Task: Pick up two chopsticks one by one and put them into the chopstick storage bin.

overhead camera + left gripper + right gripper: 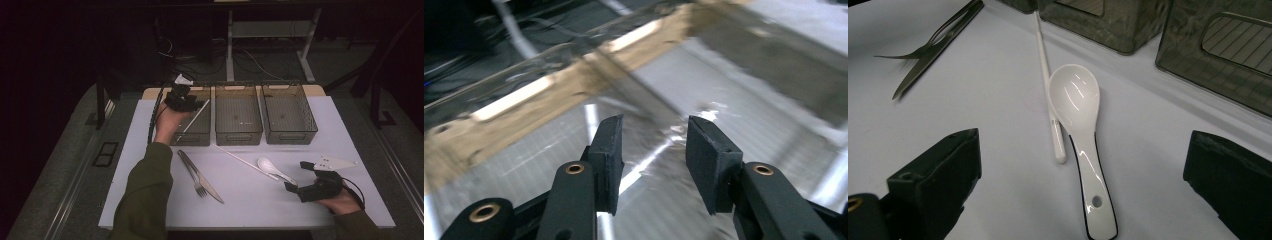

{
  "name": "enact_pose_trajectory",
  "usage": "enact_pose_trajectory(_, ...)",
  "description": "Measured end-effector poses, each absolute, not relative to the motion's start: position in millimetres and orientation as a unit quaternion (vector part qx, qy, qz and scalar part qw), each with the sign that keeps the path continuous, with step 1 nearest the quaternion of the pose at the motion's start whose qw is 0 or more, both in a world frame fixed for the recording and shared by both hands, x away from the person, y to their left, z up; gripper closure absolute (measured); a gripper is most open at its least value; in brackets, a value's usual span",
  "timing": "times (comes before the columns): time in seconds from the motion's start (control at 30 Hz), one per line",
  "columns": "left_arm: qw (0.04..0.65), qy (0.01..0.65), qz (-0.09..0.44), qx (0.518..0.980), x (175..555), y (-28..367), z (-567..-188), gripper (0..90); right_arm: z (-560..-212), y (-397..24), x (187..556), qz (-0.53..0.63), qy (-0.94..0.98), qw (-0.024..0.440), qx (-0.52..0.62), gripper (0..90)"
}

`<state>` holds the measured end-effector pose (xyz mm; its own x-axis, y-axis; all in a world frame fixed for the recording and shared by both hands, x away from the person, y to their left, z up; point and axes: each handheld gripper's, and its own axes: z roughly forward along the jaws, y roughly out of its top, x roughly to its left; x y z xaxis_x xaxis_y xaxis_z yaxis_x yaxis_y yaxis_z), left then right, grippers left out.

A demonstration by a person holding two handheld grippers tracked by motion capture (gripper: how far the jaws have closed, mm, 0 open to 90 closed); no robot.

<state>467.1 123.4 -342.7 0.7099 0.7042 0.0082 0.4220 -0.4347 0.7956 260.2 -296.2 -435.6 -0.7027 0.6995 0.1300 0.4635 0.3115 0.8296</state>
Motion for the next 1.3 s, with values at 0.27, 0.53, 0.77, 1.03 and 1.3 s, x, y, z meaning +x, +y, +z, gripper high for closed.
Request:
enact_pose_trajectory(0.27,0.417,0.242,0.142,0.864,420.6,101.5,-343.9,82.8,-435.6,-296.4,260.2,0.459,0.799,0.129,0.366,2.0)
enact_pose_trajectory(0.53,0.39,0.195,0.107,0.894,396.4,76.7,-379.0,88.5,-435.5,-296.9,260.2,0.458,0.799,0.129,0.368,2.0)
enact_pose_trajectory(0.77,0.358,0.191,0.104,0.908,395.3,54.4,-409.1,88.5,-435.6,-297.0,260.3,0.458,0.799,0.128,0.368,2.0)
enact_pose_trajectory(1.03,0.32,0.19,0.132,0.919,398.6,35.2,-430.7,88.6,-435.4,-297.8,260.3,0.459,0.799,0.128,0.367,2.0)
enact_pose_trajectory(1.3,0.312,0.202,0.119,0.921,402.7,37.4,-440.7,88.6,-435.2,-297.9,260.2,0.46,0.798,0.128,0.367,2.0)
